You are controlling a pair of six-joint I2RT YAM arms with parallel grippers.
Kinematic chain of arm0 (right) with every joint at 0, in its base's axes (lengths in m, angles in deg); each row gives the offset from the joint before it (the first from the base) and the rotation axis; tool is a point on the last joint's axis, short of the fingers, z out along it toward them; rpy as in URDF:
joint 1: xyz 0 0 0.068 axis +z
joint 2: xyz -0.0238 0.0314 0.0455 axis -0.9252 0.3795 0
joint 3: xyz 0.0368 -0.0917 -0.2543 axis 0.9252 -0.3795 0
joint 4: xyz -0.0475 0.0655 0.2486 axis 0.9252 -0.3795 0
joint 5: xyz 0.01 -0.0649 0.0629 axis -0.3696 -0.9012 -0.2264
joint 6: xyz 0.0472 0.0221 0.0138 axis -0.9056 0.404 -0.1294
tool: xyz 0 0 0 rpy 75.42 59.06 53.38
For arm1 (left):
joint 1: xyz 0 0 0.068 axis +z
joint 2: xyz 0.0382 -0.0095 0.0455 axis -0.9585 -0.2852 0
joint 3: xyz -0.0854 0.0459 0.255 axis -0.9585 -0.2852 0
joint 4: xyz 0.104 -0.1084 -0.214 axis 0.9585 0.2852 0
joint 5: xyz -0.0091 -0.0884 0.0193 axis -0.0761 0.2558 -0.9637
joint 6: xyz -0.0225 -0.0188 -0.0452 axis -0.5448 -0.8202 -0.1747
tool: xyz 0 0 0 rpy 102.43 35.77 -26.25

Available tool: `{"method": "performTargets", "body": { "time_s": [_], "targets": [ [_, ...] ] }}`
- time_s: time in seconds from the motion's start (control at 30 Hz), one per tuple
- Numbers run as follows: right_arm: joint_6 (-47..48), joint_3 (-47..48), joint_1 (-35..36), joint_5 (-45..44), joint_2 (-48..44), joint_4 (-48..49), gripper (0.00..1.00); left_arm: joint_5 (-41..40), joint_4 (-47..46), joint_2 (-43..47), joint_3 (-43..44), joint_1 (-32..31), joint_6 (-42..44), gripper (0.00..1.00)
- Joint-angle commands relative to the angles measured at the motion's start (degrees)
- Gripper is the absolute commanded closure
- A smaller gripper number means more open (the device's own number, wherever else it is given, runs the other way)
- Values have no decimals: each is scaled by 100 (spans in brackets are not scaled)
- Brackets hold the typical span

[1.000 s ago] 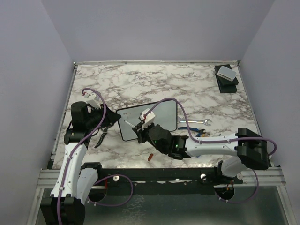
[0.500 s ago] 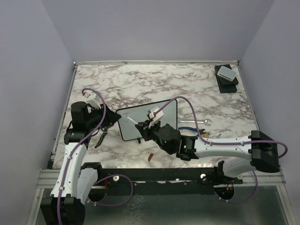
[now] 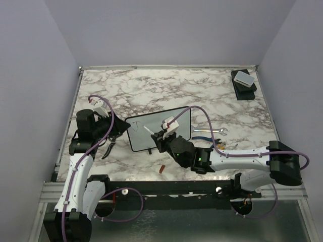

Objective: Write a sentence on the whiteboard

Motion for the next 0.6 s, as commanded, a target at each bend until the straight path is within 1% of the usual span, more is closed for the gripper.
{"method": "performTargets", "body": {
  "time_s": [0.0, 0.57],
  "targets": [
    [23, -3, -16, -206, 50, 100, 99, 67, 11, 48, -47, -47, -43, 67],
    [208, 287, -147, -58, 419, 236, 100, 67, 11, 56, -46, -51, -32, 67]
  ]
}}
